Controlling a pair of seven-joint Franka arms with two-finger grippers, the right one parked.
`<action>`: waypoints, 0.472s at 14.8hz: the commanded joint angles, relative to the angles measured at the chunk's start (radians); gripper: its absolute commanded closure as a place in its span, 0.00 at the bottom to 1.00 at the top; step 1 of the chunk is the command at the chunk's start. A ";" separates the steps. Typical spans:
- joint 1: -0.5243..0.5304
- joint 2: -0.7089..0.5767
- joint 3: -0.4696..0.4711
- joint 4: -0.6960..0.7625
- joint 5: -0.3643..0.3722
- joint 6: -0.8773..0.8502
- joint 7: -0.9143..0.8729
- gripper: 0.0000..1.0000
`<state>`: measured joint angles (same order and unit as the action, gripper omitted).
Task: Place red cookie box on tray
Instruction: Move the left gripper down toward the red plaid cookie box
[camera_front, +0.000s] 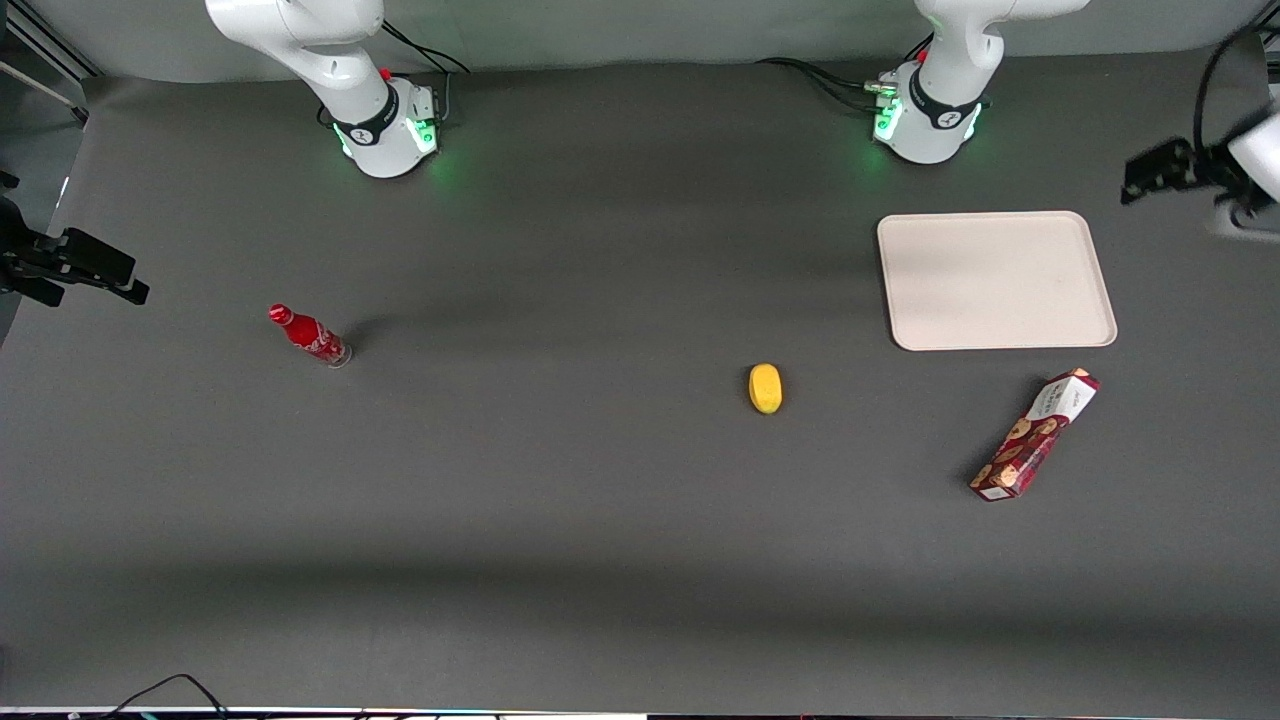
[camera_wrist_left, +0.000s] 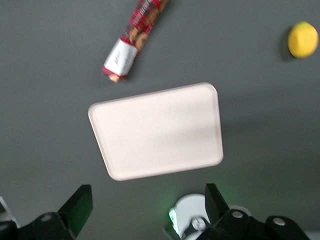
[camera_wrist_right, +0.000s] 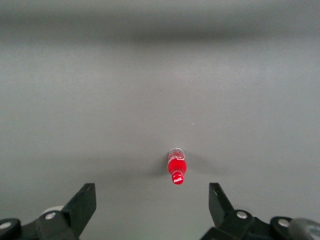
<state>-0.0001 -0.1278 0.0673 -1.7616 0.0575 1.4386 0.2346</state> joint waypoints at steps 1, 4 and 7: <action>0.002 0.250 0.066 0.089 -0.011 0.149 0.179 0.00; 0.000 0.429 0.074 0.099 -0.028 0.282 0.288 0.00; 0.017 0.583 0.081 0.102 -0.047 0.431 0.487 0.00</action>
<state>0.0074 0.3152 0.1375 -1.7175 0.0358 1.7882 0.5516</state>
